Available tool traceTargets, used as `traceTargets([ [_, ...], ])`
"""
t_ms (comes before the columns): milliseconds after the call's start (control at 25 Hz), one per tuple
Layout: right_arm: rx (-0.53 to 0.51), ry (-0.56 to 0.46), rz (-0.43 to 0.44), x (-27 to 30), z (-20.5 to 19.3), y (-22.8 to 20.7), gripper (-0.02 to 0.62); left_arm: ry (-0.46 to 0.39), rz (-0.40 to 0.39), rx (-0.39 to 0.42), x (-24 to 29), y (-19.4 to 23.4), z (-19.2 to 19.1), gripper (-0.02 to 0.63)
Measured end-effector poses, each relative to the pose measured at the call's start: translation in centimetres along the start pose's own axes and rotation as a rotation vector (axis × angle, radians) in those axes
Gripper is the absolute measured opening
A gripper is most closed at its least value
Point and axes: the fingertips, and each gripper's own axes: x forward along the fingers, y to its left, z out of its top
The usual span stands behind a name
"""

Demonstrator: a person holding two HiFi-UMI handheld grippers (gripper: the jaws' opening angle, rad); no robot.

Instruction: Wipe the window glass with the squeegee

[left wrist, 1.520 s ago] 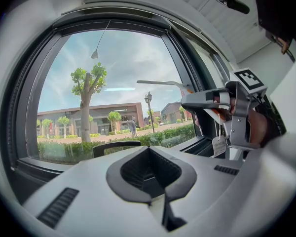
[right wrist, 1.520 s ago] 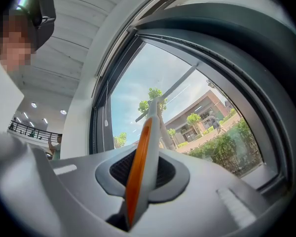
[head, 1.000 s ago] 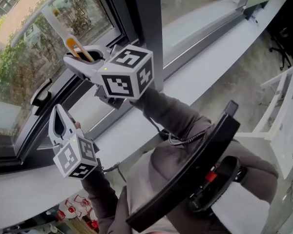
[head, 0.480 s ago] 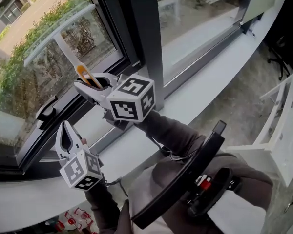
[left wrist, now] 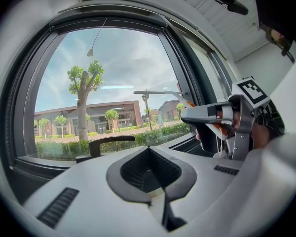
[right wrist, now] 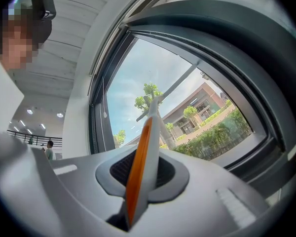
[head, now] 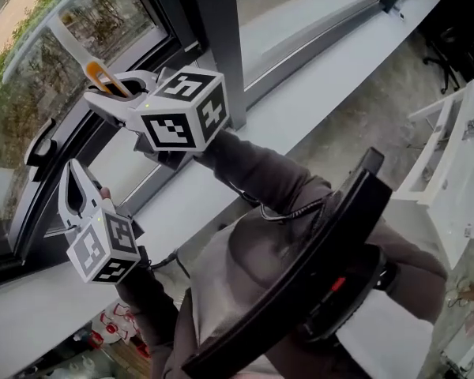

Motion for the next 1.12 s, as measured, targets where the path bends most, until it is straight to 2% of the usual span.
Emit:
traceTargets([
  [720,0.03,0.042,-0.02,-1.0,-2.5,-0.6,0.029,0.031,-0.018,0.005,-0.3,-0.6,-1.4,0.002],
  [960,0.017,0.043,-0.004,-0.9,-2.2,-0.4,0.028,0.015,-0.011,0.008,-0.4,-0.6,-0.9,0.002],
  [1120,0.033,0.056,-0.013,-1.5,-3.3,-0.7,0.028,0.039,-0.018,0.008,-0.5,-0.9,-2.0,0.002],
])
